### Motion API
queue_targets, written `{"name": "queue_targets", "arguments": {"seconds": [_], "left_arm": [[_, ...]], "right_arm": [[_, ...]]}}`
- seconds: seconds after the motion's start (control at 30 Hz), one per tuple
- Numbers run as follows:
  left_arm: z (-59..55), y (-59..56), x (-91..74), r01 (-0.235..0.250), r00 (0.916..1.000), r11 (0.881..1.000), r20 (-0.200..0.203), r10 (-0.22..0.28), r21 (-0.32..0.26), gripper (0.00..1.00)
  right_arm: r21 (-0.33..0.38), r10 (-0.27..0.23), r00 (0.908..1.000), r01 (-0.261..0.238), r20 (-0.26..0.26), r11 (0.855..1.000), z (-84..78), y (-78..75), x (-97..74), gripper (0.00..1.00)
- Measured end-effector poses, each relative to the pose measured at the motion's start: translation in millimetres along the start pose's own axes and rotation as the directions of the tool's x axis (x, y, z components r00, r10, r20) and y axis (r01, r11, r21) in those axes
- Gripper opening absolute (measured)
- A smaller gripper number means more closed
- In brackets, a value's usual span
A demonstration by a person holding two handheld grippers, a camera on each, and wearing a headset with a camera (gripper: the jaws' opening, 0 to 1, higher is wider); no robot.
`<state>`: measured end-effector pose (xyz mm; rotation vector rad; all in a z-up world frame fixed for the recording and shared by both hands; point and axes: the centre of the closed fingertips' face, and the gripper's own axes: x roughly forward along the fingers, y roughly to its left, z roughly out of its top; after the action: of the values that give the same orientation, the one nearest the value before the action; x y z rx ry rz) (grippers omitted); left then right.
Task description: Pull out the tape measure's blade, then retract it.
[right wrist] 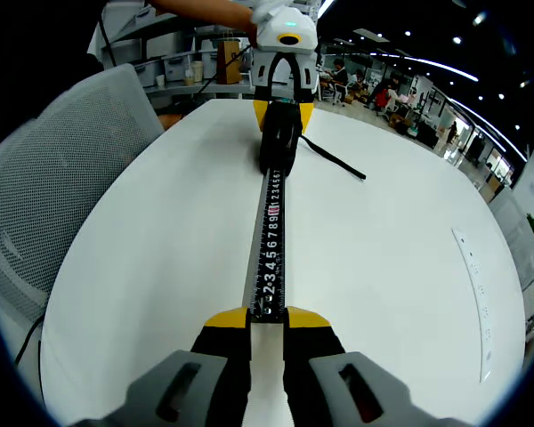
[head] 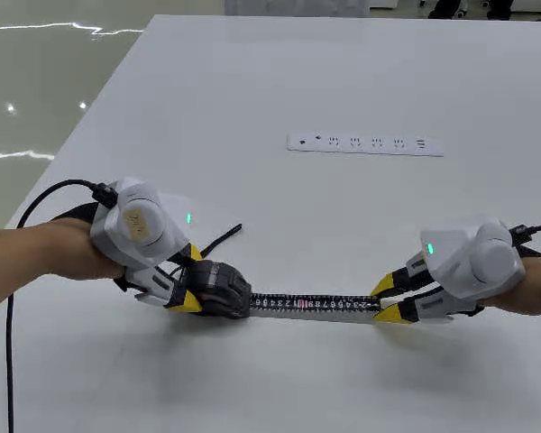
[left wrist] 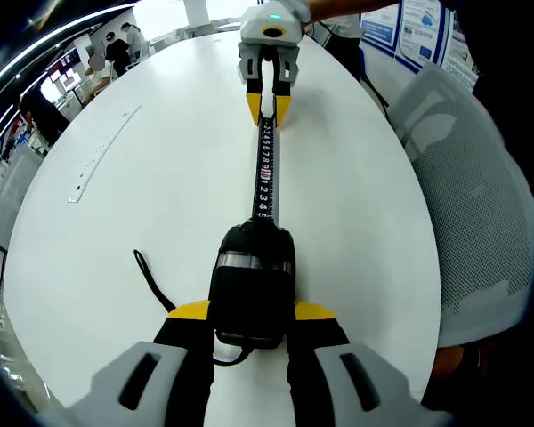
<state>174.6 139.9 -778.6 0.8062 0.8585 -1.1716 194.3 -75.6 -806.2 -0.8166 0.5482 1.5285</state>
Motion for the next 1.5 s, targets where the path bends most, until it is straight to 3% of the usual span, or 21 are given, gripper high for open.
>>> {"name": "queue_targets", "arguments": {"seconds": [1.5], "left_arm": [[0.2,-0.5,-0.5,-0.001,1.0,1.0,-0.01,0.001,0.006,0.26]], "right_arm": [[0.0,-0.007,1.0,0.007,-0.006,1.0,-10.8,2.2,-11.1,0.11]]}}
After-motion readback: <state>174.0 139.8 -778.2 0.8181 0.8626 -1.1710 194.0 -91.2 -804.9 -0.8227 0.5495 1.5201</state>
